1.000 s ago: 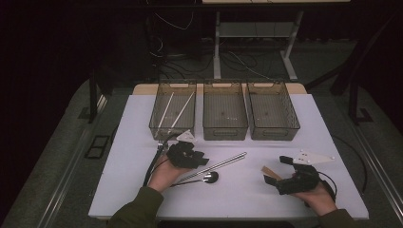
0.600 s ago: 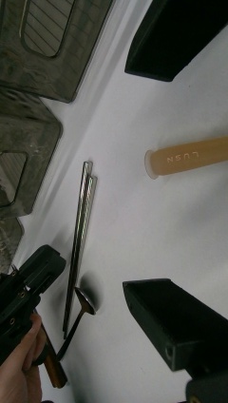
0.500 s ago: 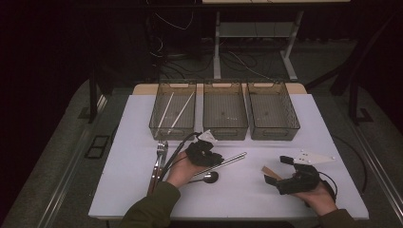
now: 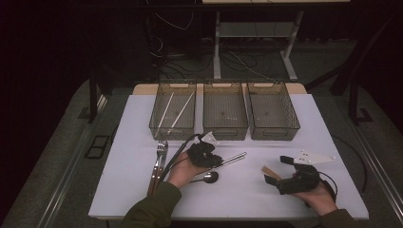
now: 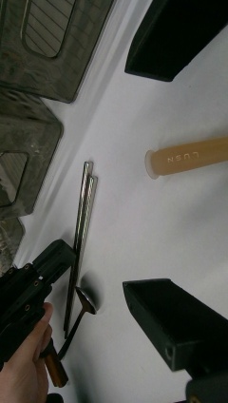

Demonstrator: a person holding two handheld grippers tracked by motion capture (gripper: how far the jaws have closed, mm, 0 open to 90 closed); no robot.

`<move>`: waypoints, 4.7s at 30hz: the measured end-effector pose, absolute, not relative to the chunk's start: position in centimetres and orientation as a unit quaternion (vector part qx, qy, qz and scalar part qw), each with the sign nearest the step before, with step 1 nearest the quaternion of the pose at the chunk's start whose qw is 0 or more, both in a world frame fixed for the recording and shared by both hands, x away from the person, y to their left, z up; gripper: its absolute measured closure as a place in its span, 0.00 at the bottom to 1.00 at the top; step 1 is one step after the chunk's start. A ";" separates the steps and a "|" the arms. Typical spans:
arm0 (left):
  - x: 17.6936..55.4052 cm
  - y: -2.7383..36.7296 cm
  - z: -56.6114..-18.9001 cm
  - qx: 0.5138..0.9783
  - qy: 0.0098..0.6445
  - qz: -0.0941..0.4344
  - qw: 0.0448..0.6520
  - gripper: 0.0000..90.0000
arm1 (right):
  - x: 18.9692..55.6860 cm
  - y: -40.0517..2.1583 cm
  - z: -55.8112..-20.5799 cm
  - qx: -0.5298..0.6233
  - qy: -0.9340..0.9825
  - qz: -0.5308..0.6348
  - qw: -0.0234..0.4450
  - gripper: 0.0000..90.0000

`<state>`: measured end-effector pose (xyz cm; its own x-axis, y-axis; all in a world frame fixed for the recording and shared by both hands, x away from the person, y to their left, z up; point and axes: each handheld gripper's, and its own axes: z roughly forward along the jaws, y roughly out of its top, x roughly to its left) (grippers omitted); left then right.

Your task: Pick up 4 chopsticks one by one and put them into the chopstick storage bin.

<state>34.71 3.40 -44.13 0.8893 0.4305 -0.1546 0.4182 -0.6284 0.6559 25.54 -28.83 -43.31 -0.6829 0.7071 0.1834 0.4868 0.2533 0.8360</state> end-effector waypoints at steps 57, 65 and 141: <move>34.7 4.7 -43.4 0.891 0.226 0.048 0.390 0.95 | 25.6 -28.8 -43.3 0.376 0.784 0.480 0.116 0.01; 34.7 6.2 -41.2 0.865 0.234 0.062 0.440 0.95 | 25.5 -28.9 -43.3 0.376 0.783 0.480 0.118 0.01; 48.3 18.1 -37.6 0.794 0.449 0.162 0.376 0.65 | 25.7 -29.0 -43.3 0.381 0.781 0.483 0.112 0.01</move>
